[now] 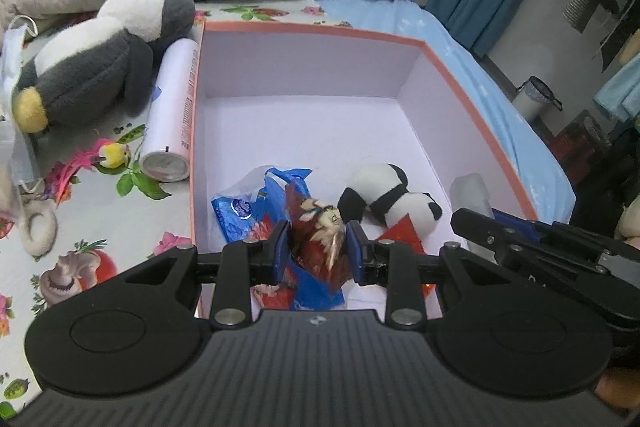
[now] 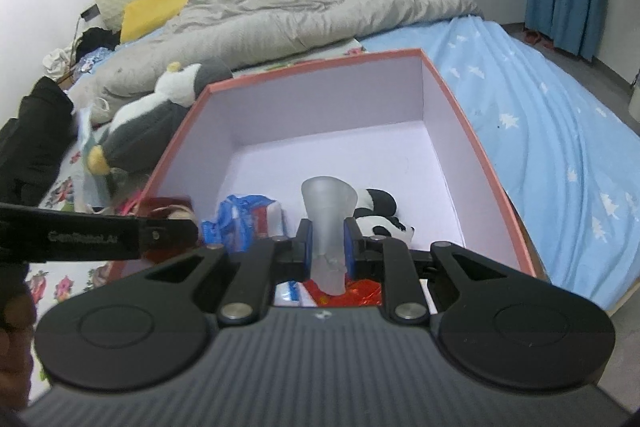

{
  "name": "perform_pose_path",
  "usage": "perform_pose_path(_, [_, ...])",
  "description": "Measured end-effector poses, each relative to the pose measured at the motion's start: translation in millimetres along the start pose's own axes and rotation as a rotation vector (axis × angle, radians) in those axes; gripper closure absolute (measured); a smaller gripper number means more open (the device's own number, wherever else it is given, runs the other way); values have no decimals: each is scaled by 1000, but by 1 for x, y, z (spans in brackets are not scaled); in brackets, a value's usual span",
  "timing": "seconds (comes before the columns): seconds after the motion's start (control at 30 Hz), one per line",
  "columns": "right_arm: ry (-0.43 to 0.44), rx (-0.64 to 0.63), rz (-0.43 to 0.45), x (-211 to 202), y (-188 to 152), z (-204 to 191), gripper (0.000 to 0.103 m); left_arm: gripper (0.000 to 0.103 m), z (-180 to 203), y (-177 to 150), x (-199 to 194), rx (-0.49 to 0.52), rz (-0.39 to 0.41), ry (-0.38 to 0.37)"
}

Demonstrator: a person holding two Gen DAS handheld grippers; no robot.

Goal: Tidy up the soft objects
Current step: 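Lower both items into the box and open both tools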

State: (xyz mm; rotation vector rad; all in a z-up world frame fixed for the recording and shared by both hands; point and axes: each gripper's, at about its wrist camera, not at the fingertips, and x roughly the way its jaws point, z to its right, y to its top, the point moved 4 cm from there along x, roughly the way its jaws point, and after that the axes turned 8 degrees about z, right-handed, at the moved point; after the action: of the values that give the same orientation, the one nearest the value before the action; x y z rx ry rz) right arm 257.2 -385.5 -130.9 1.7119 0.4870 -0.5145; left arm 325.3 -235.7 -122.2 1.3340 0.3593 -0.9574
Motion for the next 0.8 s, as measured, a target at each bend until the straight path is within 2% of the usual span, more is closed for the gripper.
perform_pose_path(0.13, [-3, 8, -23, 13, -3, 4, 80, 68, -3, 2, 14, 8, -11, -2])
perform_pose_path(0.23, [4, 32, -42, 18, -7, 6, 69, 66, -6, 1, 18, 8, -21, -4])
perform_pose_path(0.27, [-1, 36, -47, 19, -7, 8, 68, 61, -7, 1, 18, 9, -19, 1])
perform_pose_path(0.3, [-4, 37, -51, 19, -8, 8, 68, 58, -7, 1, 17, 12, -16, 4])
perform_pose_path(0.53, [2, 41, -23, 3, -5, 2, 68, 58, -12, -2, -3, 0, 14, 7])
perform_pose_path(0.8, [32, 29, 19, -32, -7, -16, 68, 58, -7, -11, -46, -10, 60, -9])
